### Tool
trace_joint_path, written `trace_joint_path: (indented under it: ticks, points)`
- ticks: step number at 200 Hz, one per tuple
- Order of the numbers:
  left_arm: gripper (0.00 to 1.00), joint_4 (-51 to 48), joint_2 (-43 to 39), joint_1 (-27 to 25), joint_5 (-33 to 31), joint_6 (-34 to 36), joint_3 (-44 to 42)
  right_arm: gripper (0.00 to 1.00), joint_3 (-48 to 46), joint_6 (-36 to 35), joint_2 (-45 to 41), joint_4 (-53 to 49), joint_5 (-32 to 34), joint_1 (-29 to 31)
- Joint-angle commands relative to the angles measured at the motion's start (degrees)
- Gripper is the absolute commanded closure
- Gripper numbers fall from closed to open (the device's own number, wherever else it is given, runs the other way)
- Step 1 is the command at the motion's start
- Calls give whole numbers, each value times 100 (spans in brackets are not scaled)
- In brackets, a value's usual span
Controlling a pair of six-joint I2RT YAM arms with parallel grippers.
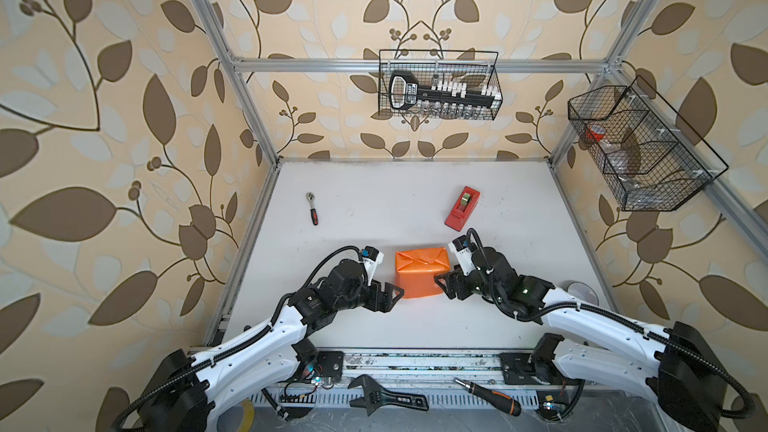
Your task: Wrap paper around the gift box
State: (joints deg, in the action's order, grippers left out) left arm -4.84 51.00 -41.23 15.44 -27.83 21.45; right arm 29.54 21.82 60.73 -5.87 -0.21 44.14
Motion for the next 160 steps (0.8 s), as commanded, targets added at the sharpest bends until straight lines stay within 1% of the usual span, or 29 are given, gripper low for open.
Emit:
trace_joint_path:
  ticks: [1, 11, 29, 47, 67, 95, 120, 144, 153, 160]
  points:
    - [10, 278, 570, -12, -78, 158, 469, 20, 2, 19, 100, 174, 1, 25]
    - [9, 376, 780, -8, -202, 147, 602, 20, 49, 31, 152, 168, 20, -8]
    - [9, 387, 1056, 22, -759, 33, 852, 20, 209, 74, 301, 188, 13, -132]
    - [9, 386, 1303, 196, -999, 28, 1095, 21, 437, 137, 543, 231, -41, -326]
    - [9, 332, 1660, 535, -1042, 7, 1368, 21, 828, 146, 963, 273, -100, -531]
    - [8, 370, 2035, 983, -786, 19, 1781, 22, 1573, 100, 1597, 135, -277, -793]
    - [7, 181, 2061, 1254, -613, 116, 2235, 22, 2036, 19, 1686, -72, -324, -946]
    - [5, 41, 1750, 1410, -811, 279, 2403, 21, 2222, -208, 1328, -390, 75, -1127]
    - [4, 23, 1558, 1471, -1024, 358, 2369, 20, 2220, -324, 1114, -491, 329, -1230]
    - [3, 19, 1380, 1509, -1255, 429, 2304, 19, 2198, -398, 952, -573, 691, -1296]
